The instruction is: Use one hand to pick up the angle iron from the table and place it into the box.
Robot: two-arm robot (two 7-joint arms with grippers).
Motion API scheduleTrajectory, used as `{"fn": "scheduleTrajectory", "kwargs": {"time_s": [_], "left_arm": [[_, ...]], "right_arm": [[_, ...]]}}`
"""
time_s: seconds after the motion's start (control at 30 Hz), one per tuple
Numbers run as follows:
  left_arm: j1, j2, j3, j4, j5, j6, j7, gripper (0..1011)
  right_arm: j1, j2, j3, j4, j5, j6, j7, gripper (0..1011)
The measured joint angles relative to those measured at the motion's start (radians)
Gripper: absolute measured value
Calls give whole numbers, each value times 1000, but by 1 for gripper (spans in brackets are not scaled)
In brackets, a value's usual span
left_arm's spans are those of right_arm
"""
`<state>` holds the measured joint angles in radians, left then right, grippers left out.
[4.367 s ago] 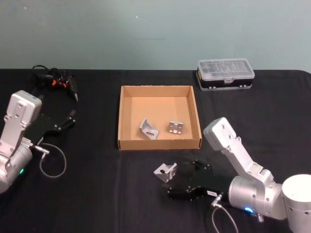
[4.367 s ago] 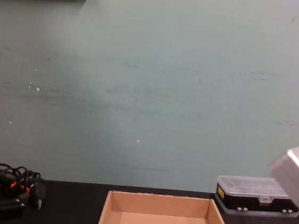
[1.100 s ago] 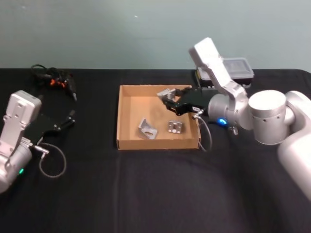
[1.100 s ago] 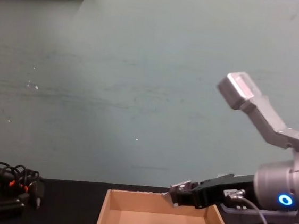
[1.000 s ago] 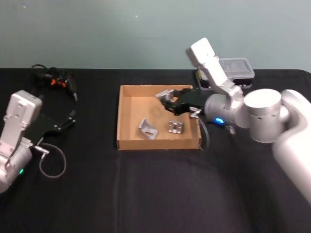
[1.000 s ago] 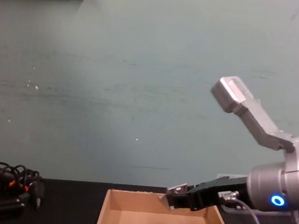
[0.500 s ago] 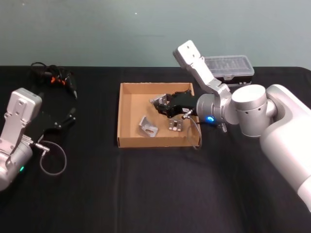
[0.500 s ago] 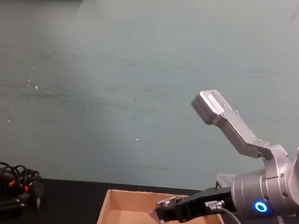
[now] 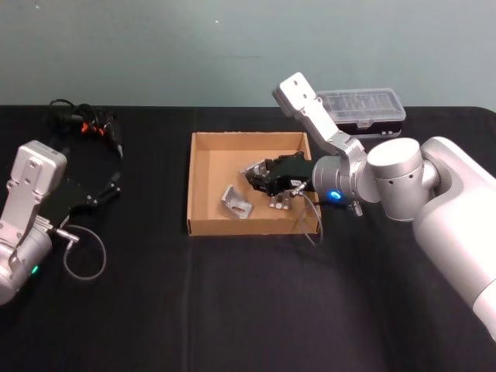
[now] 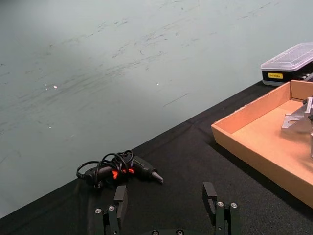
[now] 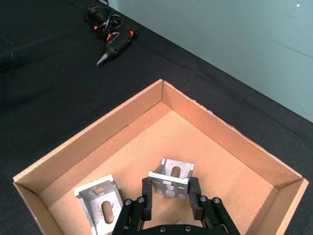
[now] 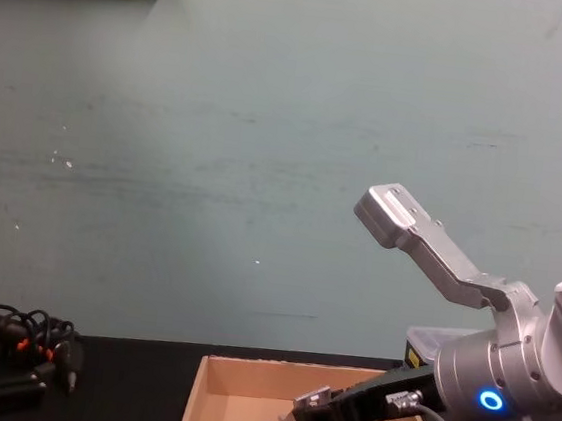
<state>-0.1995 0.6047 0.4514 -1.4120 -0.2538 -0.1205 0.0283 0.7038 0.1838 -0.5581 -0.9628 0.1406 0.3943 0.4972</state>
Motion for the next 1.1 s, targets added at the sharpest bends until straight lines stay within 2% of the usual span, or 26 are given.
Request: {"fn": "scheduleTrajectory", "kwargs": {"time_s": [0.13,0.27,0.3,0.43,0.47,0.57,0.73,0.8,0.9,1.03,1.1], "left_arm": [[0,0,0,0,0,0,0,1011],[0,0,0,0,0,0,0,1011],[0,0,0,0,0,0,0,1011],[0,0,0,0,0,0,0,1011],[0,0,0,0,0,0,0,1011],[0,0,0,0,0,0,0,1011],[0,0,0,0,0,0,0,1011],[0,0,0,0,0,0,0,1011],[0,0,0,0,0,0,0,1011],[0,0,0,0,0,0,0,1011],[0,0,0,0,0,0,0,1011]], "right_arm": [[0,0,1,1,-3,4,5,452],[-2,2,1,1,-5,3,10,556],[-2,3,1,0,-6,2,12,556],[-10,13,1,-28,-12,-2,13,733],[-10,13,1,-28,-12,-2,13,733],[-23,23,7,-64,-13,-4,6,840],[-65,48,25,-160,-12,-6,-16,957],[-97,67,34,-219,-16,-21,-39,1003],[-134,86,44,-281,-25,-43,-63,1003],[-220,128,75,-395,-45,-90,-115,1003],[-250,141,88,-430,-53,-104,-135,1003]]}}
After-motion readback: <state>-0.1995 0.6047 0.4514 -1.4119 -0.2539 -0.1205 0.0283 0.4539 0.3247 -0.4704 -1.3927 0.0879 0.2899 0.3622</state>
